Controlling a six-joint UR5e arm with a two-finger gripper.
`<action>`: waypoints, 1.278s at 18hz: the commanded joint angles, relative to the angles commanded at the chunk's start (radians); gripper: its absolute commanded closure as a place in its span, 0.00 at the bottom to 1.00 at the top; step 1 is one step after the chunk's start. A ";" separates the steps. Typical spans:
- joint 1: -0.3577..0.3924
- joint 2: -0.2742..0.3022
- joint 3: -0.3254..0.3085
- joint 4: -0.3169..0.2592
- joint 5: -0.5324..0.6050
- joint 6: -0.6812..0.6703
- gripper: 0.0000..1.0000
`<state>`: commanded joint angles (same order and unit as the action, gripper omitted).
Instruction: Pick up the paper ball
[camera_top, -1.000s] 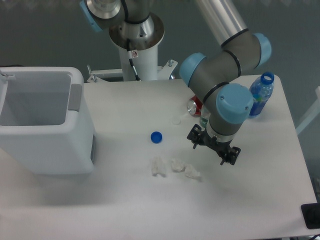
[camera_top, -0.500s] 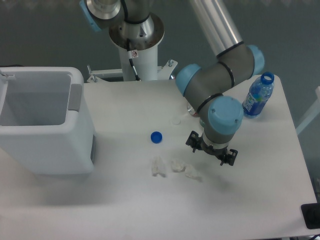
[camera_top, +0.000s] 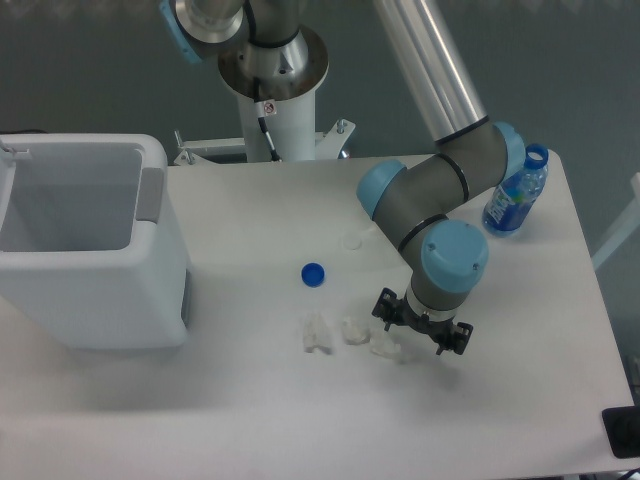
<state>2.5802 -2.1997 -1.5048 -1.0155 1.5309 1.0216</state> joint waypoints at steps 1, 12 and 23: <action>-0.003 -0.003 0.000 -0.002 0.000 0.000 0.19; -0.035 0.011 -0.020 -0.005 -0.021 0.003 0.47; -0.037 0.018 -0.018 -0.008 -0.034 -0.005 1.00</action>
<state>2.5433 -2.1813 -1.5233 -1.0232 1.4972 1.0171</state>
